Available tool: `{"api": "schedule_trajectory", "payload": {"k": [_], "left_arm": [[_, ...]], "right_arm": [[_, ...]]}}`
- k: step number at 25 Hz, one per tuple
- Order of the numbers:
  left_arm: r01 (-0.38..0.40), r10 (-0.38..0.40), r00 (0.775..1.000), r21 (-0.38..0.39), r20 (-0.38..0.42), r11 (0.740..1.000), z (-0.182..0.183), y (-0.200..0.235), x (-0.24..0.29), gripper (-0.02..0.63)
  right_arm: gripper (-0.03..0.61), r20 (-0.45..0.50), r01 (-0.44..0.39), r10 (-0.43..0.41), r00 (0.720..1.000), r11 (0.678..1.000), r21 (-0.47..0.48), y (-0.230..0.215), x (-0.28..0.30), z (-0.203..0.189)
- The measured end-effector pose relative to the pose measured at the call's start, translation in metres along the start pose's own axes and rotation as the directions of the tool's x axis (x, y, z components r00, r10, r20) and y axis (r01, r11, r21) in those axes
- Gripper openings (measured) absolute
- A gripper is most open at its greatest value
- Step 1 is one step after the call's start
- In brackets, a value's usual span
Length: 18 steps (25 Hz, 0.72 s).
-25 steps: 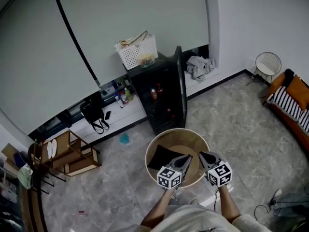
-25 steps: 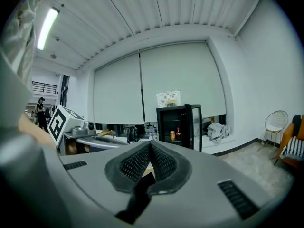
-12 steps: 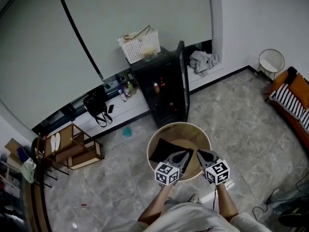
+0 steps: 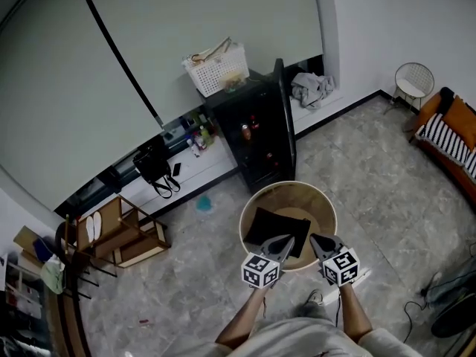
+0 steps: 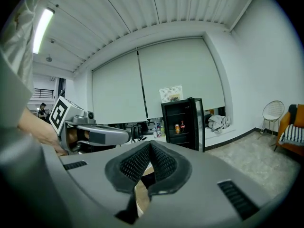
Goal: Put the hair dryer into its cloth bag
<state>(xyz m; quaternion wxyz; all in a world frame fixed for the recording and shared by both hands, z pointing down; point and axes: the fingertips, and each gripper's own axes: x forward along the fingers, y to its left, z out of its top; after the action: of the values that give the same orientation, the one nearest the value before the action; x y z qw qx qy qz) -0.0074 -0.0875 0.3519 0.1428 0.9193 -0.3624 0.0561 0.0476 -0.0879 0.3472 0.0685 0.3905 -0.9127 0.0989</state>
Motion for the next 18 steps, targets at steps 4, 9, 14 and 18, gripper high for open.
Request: {"api": "schedule_trajectory", "payload": {"k": [4, 9, 14, 18], "left_arm": [[0.03, -0.03, 0.999, 0.0, -0.016, 1.0, -0.02, -0.008, -0.044, 0.031], [0.06, -0.061, 0.998, -0.013, -0.029, 0.998, -0.041, -0.02, -0.087, 0.03], [0.087, -0.087, 0.996, 0.005, -0.019, 0.996, -0.052, -0.04, -0.124, 0.029], [0.096, -0.096, 0.995, 0.025, 0.006, 0.995, -0.05, -0.056, -0.149, 0.03]], "right_arm": [[0.028, -0.004, 0.04, -0.04, 0.999, 0.999, 0.009, 0.045, -0.009, -0.014], [0.028, -0.035, 0.069, -0.068, 0.997, 0.998, 0.013, 0.099, -0.026, -0.035], [0.027, -0.022, 0.108, -0.107, 0.994, 0.994, 0.006, 0.138, -0.047, -0.043], [0.028, 0.005, 0.126, -0.126, 0.992, 0.992, -0.013, 0.163, -0.065, -0.038]]}}
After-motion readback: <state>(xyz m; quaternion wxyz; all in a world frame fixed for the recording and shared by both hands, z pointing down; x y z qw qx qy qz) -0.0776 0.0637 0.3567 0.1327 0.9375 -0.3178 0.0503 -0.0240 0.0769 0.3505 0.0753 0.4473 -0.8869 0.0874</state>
